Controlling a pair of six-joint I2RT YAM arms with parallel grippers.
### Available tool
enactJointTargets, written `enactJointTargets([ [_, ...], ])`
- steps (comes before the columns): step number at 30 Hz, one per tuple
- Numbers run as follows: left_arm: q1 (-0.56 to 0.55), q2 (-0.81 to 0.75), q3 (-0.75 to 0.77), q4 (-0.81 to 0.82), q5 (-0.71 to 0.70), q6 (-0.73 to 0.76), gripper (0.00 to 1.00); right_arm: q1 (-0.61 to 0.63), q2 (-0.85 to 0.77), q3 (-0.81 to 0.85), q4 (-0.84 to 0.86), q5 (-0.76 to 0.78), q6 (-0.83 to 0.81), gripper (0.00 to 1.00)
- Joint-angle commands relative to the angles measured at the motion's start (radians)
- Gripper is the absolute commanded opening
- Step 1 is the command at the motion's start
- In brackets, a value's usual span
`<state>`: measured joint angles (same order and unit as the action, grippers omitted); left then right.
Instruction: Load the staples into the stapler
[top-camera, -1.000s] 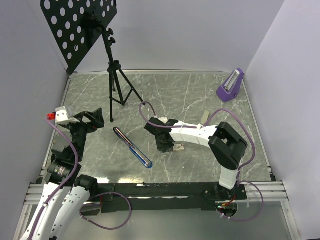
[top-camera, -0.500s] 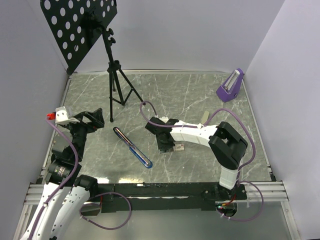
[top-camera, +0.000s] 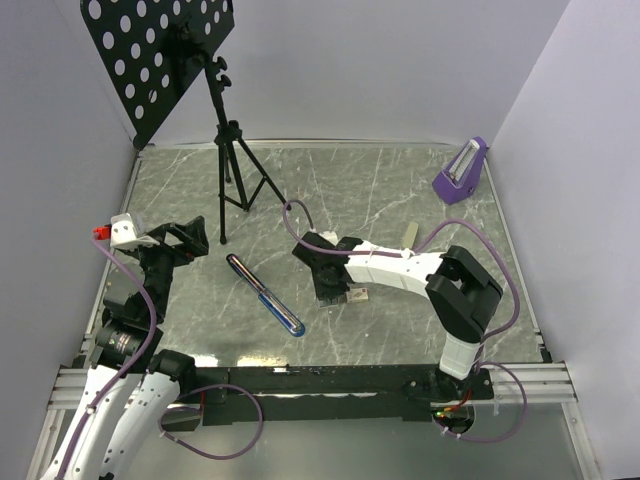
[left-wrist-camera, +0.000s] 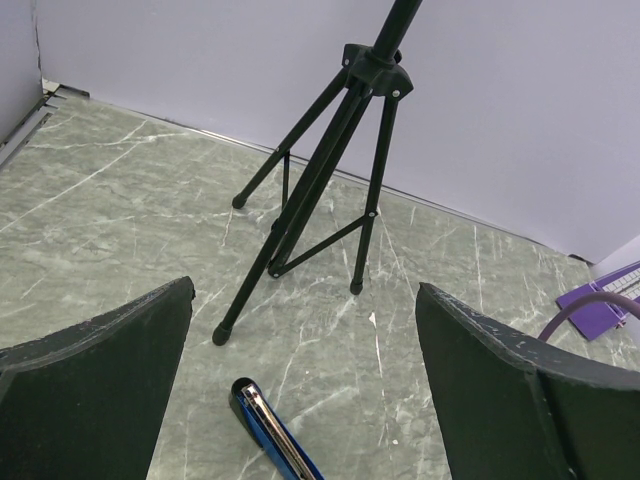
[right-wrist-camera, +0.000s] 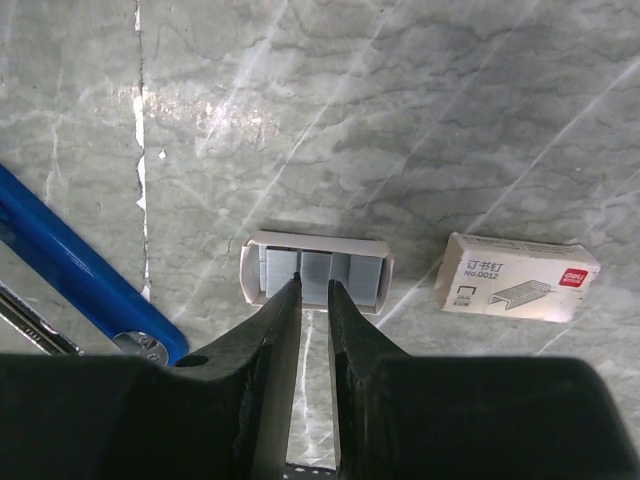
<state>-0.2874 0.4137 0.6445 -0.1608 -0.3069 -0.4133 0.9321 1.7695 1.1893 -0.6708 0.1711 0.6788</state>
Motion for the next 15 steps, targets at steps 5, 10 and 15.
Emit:
enactJointTargets([
  [5, 0.005, -0.012, 0.0, 0.046, 0.015, -0.005, 0.97, -0.009, 0.004, -0.007, 0.011, -0.015, 0.001, 0.25],
  [10, 0.005, -0.016, 0.0, 0.046, 0.017, -0.004, 0.97, -0.007, 0.034, -0.008, 0.011, -0.012, 0.004, 0.25],
  [15, 0.005, -0.016, 0.0, 0.046, 0.015, -0.004, 0.97, -0.007, 0.051, -0.007, 0.004, -0.01, 0.007, 0.25],
])
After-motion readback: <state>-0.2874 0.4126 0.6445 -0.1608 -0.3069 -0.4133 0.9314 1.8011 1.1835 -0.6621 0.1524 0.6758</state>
